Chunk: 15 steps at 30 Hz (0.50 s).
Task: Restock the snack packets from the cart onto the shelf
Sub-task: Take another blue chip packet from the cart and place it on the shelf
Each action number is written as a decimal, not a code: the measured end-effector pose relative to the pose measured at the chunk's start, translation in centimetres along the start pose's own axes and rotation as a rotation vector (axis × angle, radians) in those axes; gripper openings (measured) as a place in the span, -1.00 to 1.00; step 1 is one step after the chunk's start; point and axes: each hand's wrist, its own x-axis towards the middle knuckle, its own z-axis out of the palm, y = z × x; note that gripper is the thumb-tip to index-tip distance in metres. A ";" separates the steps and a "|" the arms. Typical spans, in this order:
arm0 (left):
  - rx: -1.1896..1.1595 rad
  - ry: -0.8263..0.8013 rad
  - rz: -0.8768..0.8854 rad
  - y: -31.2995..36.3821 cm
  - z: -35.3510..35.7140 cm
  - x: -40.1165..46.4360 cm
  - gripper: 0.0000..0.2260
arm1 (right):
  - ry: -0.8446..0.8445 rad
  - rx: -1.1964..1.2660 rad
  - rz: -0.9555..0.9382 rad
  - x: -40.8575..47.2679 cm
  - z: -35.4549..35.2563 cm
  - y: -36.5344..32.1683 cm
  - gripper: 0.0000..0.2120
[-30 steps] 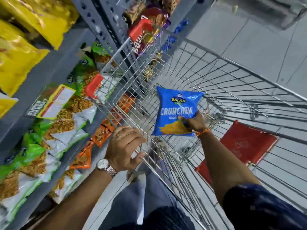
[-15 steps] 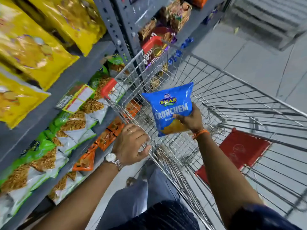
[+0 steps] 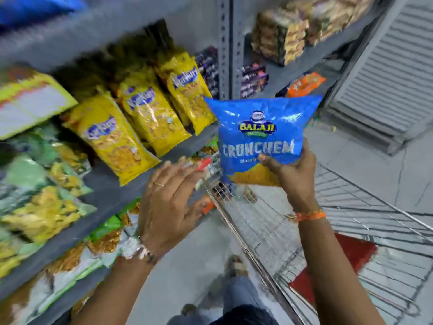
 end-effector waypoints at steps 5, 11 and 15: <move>0.222 0.231 -0.090 -3.3 -12.2 -2.4 -0.54 | -0.171 0.134 -0.185 -1.5 6.6 -10.7 -0.42; 0.387 0.470 -0.294 -8.2 -22.3 -7.1 -0.45 | -0.272 0.267 -0.363 -5.5 13.3 -20.4 -0.39; 0.458 0.475 -0.548 -10.6 -26.0 -9.9 -0.38 | -0.368 0.353 -0.438 -7.9 17.8 -25.3 -0.32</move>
